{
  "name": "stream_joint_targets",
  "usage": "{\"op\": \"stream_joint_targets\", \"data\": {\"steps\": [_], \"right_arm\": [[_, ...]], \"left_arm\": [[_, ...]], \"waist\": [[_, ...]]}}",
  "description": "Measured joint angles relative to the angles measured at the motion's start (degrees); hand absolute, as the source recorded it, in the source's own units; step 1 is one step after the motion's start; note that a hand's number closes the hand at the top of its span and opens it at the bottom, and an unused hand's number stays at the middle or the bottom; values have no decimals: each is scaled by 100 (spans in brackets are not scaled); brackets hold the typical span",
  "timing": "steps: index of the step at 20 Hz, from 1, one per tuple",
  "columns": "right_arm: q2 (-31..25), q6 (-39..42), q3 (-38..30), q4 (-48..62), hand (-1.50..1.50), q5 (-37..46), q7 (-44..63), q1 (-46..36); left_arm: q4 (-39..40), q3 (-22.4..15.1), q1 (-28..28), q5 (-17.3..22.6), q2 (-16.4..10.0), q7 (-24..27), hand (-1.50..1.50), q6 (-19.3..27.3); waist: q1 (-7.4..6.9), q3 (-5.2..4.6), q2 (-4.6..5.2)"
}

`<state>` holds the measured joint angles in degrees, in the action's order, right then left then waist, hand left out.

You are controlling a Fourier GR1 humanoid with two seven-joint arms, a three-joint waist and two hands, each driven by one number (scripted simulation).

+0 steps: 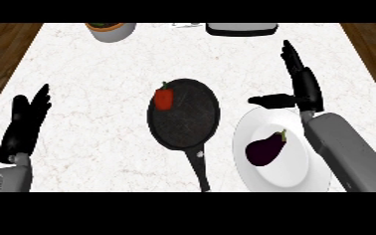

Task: Pick the bell pepper from the plate and place it in the pan

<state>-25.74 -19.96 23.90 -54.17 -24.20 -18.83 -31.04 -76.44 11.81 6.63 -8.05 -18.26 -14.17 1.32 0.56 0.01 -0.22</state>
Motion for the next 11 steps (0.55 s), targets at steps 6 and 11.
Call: {"op": "stream_joint_targets", "data": {"steps": [6, 11], "right_arm": [[-874, 1045, -533, -387, -150, -111, -268, 724], [-1348, 1717, -1038, -615, -150, -71, -351, 1158]], "left_arm": [[98, 66, 27, -7, -25, 75, 0, -45], [34, 29, -25, -76, 55, 96, 0, -31]], "waist": [[-12, -1, 12], [-33, -2, 14]]}}
